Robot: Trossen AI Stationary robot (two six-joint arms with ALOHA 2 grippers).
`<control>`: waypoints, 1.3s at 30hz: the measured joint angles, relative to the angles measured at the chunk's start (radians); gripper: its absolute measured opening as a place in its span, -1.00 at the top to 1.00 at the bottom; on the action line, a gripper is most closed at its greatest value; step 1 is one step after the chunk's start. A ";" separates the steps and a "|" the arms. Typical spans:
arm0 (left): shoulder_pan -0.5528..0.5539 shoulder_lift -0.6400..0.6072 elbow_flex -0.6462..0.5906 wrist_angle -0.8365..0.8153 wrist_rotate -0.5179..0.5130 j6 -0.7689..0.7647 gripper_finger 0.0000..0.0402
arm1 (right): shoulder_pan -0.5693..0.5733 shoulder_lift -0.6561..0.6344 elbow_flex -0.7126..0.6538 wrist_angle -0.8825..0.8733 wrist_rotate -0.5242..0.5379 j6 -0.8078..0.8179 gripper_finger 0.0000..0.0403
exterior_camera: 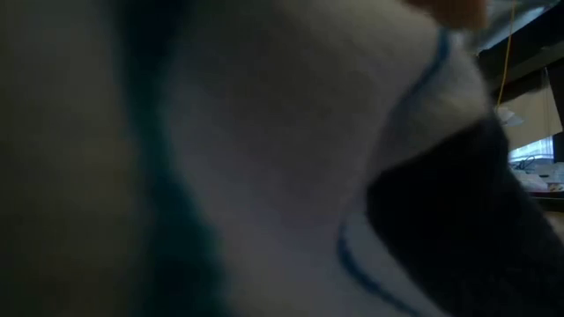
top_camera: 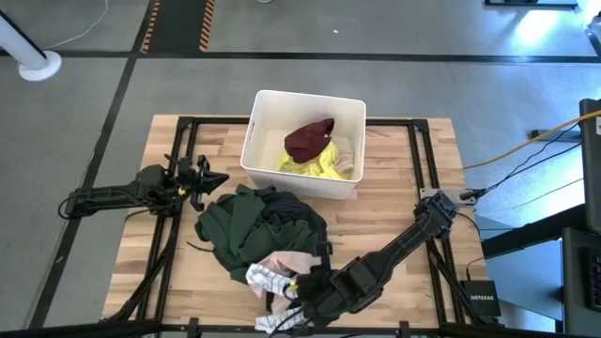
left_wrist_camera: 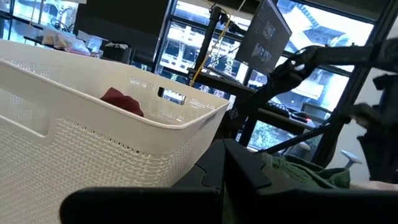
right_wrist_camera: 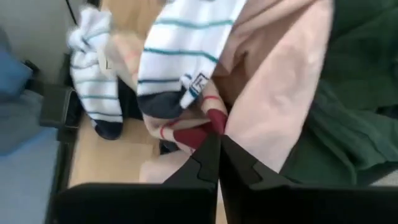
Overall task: Sort clothes
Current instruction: Put the pink stripe sock into the white bin
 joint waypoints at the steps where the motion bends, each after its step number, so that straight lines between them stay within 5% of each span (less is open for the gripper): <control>1: 0.000 0.000 0.000 -0.001 0.001 0.000 1.00 | -0.002 -0.013 -0.001 -0.007 0.005 0.002 0.93; 8: 0.000 0.000 0.000 -0.004 0.001 -0.001 1.00 | -0.050 -0.108 -0.001 -0.039 0.128 0.028 0.97; 19: 0.000 0.000 0.000 -0.004 0.001 -0.002 1.00 | -0.190 -0.226 -0.001 -0.039 0.509 0.032 0.95; 29: 0.000 0.000 0.000 -0.004 0.001 -0.004 1.00 | -0.380 -0.241 -0.002 -0.098 0.735 -0.061 0.91; 35: 0.000 0.000 0.000 -0.004 0.001 -0.011 1.00 | -0.520 -0.241 -0.002 -0.118 0.712 -0.064 0.90; 39: 0.000 0.000 0.000 -0.004 0.001 -0.016 1.00 | -0.604 -0.241 -0.002 -0.115 0.521 -0.053 0.90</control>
